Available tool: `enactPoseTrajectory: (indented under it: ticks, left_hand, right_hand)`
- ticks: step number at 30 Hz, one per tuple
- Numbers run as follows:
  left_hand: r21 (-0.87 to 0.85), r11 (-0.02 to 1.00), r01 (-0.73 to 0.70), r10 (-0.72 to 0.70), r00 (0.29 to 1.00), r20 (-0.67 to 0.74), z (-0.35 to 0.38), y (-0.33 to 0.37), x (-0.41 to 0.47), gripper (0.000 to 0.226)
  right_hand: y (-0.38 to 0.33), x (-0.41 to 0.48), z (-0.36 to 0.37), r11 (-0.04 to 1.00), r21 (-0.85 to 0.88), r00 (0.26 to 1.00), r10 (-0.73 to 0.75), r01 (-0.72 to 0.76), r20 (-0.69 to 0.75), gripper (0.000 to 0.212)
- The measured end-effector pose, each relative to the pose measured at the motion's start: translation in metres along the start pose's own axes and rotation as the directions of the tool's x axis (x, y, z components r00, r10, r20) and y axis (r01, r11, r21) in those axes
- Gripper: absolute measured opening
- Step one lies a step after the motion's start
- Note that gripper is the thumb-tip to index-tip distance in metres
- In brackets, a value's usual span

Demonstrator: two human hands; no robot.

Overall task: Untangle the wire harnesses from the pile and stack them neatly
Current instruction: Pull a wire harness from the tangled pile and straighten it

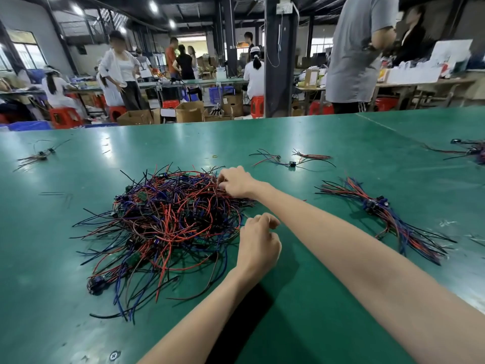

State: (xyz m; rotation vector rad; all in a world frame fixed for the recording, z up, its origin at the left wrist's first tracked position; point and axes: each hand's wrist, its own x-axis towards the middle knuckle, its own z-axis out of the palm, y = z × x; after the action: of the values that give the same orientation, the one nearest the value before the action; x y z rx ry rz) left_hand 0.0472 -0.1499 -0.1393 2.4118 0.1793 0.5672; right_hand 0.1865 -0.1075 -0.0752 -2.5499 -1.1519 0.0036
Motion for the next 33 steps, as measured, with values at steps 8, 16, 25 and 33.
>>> enactPoseTrajectory:
  ticks: [8, 16, 25, 33]
  left_hand:
    - [-0.057, 0.998, 0.032, -0.033, 0.999, -0.026, -0.002, -0.007, 0.0, 0.034]
    - [-0.321, 0.941, 0.106, -0.151, 0.981, -0.118, -0.006, -0.011, 0.004, 0.028]
    - [-0.53, 0.848, 0.015, -0.103, 0.985, -0.138, -0.007, 0.006, 0.001, 0.024]
    - [-0.687, 0.727, 0.0, -0.115, 0.986, -0.121, -0.011, 0.001, 0.004, 0.02]
  right_hand:
    - [0.009, -0.019, -0.063, 0.721, 0.689, 0.953, 0.151, 0.076, -0.263, 0.017]
    - [0.042, -0.072, -0.093, 0.154, 0.987, 0.98, 0.187, 0.038, -0.067, 0.01]
    - [0.048, -0.143, -0.041, -0.156, 0.974, 0.983, 0.063, -0.163, 0.175, 0.021]
    - [0.048, -0.169, -0.015, -0.183, 0.96, 0.975, 0.023, -0.212, 0.22, 0.022]
